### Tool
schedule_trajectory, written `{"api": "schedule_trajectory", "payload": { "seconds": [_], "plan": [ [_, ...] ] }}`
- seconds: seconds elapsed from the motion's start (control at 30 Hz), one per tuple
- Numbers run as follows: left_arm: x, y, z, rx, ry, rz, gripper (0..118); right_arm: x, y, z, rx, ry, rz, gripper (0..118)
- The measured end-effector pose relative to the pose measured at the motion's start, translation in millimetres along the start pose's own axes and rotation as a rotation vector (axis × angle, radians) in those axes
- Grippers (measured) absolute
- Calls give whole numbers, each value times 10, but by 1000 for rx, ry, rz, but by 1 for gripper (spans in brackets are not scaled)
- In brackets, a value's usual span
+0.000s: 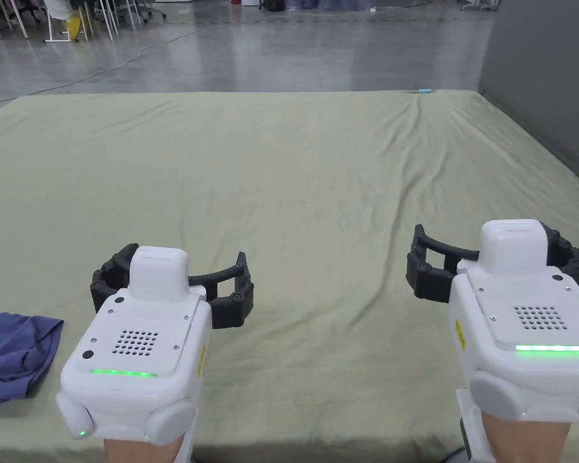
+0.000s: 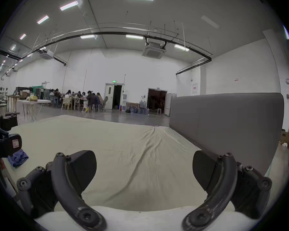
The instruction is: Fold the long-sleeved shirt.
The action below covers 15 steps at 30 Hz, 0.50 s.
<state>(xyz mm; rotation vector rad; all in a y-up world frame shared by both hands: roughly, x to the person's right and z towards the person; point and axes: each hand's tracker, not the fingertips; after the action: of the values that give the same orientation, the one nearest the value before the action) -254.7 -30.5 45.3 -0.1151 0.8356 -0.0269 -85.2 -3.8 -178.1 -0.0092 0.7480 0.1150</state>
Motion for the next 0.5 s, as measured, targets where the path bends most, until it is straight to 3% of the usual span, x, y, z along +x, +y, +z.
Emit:
{"api": "schedule_trajectory", "payload": {
  "seconds": [0.5],
  "plan": [
    [-34, 178, -48, 46, 39, 9, 117, 20, 104, 35, 25, 29, -28, 115]
  ]
}}
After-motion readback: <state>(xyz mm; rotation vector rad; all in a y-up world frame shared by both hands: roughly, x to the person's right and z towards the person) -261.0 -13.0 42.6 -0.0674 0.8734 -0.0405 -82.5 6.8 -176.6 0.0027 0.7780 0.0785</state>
